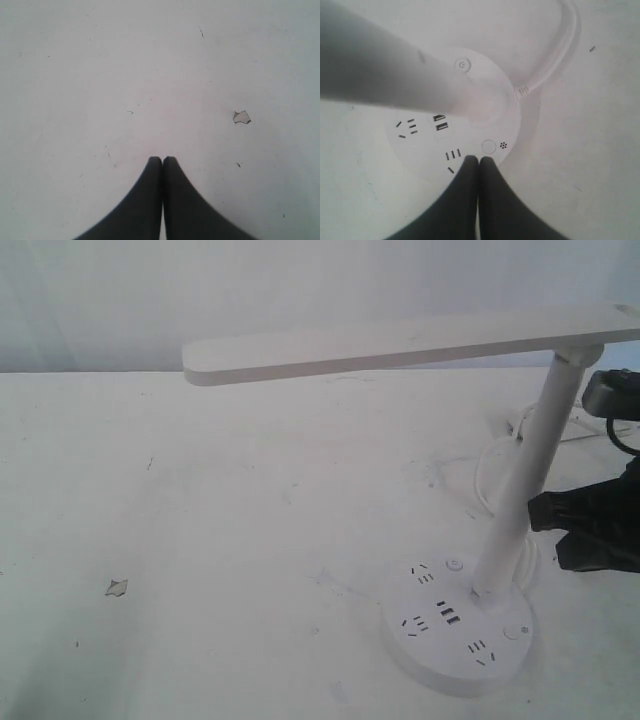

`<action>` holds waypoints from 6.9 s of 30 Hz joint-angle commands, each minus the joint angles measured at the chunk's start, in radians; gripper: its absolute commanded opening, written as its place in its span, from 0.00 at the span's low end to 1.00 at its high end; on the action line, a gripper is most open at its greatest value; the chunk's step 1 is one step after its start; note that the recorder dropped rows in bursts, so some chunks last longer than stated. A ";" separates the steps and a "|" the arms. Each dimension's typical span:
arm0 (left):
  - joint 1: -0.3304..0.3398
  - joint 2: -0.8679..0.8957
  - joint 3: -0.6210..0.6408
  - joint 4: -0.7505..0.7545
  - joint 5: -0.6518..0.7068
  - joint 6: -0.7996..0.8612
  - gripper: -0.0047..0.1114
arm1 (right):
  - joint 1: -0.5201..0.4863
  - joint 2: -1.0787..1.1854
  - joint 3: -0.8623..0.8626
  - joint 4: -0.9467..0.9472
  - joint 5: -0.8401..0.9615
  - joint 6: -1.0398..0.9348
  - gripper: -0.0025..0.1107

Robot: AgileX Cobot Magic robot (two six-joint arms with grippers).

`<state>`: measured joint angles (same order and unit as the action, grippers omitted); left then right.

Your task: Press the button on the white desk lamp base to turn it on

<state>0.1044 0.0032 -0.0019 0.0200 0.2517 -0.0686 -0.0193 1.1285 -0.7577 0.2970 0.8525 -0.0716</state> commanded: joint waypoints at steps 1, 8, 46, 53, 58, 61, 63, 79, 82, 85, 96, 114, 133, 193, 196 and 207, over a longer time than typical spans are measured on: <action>-0.008 -0.003 0.002 0.000 0.002 -0.001 0.04 | 0.001 0.001 0.003 0.008 0.017 0.016 0.02; -0.008 -0.003 0.002 0.000 0.002 -0.001 0.04 | 0.001 0.003 0.139 0.031 -0.119 0.090 0.02; -0.008 -0.003 0.002 0.000 0.002 -0.001 0.04 | 0.001 0.211 0.214 0.327 -0.334 -0.036 0.02; -0.008 -0.003 0.002 0.000 0.002 -0.001 0.04 | 0.001 0.274 0.214 0.330 -0.344 -0.040 0.02; -0.008 -0.003 0.002 0.000 0.002 -0.001 0.04 | 0.001 0.286 0.214 0.339 -0.362 -0.060 0.02; -0.008 -0.003 0.002 0.000 0.002 -0.001 0.04 | 0.001 0.297 0.214 0.339 -0.367 -0.060 0.02; -0.008 -0.003 0.002 0.000 0.002 -0.001 0.04 | 0.001 0.309 0.214 0.339 -0.369 -0.060 0.02; -0.008 -0.003 0.002 0.000 0.002 -0.001 0.04 | 0.001 0.338 0.212 0.365 -0.367 -0.063 0.02; -0.008 -0.003 0.002 0.000 0.002 -0.001 0.04 | 0.001 0.336 0.212 0.365 -0.367 -0.063 0.02; -0.008 -0.003 0.002 0.000 0.002 -0.001 0.04 | 0.001 0.322 0.210 0.365 -0.363 -0.063 0.02; -0.008 -0.003 0.002 0.000 0.002 -0.001 0.04 | 0.001 0.281 0.211 0.372 -0.369 -0.063 0.02; -0.008 -0.003 0.002 0.000 0.002 -0.001 0.04 | 0.001 0.170 0.211 0.300 -0.282 -0.084 0.02; -0.008 -0.003 0.002 0.000 0.002 -0.001 0.04 | -0.001 -0.163 0.211 0.041 -0.040 -0.006 0.02; -0.008 -0.003 0.002 0.000 0.002 -0.001 0.04 | -0.001 -1.128 0.758 -0.244 -0.506 0.060 0.02; -0.008 -0.003 0.002 0.000 0.002 -0.001 0.04 | -0.001 -1.128 0.758 -0.265 -0.506 0.079 0.02; -0.008 -0.003 0.002 0.000 0.002 -0.001 0.04 | -0.003 -1.128 0.758 -0.283 -0.506 0.077 0.02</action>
<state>0.1044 0.0032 -0.0019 0.0200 0.2517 -0.0686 -0.0193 0.0067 -0.0048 0.0202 0.3462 0.0000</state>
